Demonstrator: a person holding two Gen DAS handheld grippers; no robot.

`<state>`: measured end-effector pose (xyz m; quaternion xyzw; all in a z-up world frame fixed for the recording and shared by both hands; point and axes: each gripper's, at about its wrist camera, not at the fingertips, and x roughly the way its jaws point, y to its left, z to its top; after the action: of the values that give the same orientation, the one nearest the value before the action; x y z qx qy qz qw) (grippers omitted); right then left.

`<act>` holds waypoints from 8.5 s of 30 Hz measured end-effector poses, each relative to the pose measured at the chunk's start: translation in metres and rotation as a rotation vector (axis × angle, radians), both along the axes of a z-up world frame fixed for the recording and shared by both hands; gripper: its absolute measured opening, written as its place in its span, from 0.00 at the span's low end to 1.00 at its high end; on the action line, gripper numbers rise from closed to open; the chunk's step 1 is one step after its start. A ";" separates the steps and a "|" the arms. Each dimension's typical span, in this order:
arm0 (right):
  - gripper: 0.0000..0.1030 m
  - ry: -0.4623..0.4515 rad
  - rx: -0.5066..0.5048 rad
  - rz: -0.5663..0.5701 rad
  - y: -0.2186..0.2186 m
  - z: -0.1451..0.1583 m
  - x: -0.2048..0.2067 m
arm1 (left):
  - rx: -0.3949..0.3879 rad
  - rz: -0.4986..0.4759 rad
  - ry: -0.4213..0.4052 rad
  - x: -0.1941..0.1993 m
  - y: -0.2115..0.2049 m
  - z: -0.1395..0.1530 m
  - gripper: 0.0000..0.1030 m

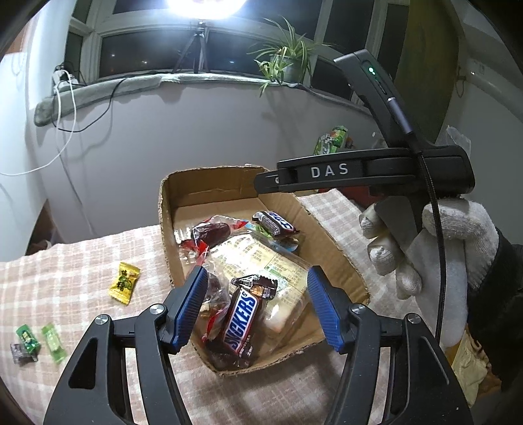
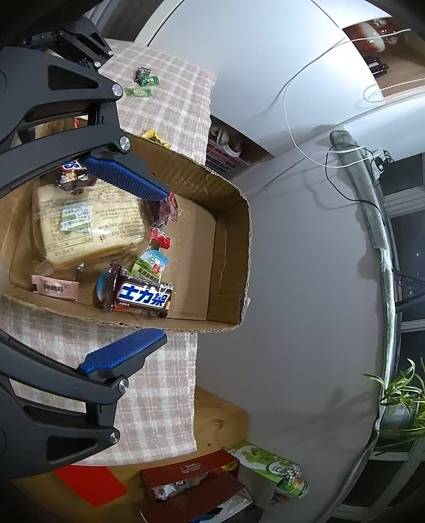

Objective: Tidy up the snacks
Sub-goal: 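Open both tools to drop the chocolate bar and red snack into the box, then withdraw both tools from the box toward the candies on the cloth, then close the left tool on the black candy while the right tool grasps the light-green candy, then carry the black candy and light-green candy over the box with both tools, then open both tools to drop the black and light-green candies into the box, then withdraw both tools toward the green and yellow candies on the cloth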

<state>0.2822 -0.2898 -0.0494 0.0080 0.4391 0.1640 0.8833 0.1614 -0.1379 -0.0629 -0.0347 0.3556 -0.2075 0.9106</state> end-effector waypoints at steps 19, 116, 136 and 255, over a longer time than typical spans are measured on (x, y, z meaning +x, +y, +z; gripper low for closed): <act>0.81 -0.070 0.004 0.118 0.051 0.024 -0.083 | -0.052 0.087 -0.033 -0.049 0.064 0.018 0.61; 0.21 0.091 -0.239 0.557 0.306 -0.086 -0.091 | 0.204 0.064 0.182 -0.040 0.249 -0.082 0.24; 0.21 -0.078 -0.106 0.421 0.193 -0.005 -0.123 | 0.091 0.056 0.017 -0.060 0.174 -0.020 0.24; 0.52 0.306 -0.176 0.239 0.224 -0.070 -0.013 | -0.042 0.313 0.110 -0.023 0.227 -0.038 0.55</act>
<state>0.2692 -0.0663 -0.1199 -0.0964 0.5784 0.2257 0.7779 0.1382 0.0887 -0.1010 -0.1199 0.3909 -0.0681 0.9101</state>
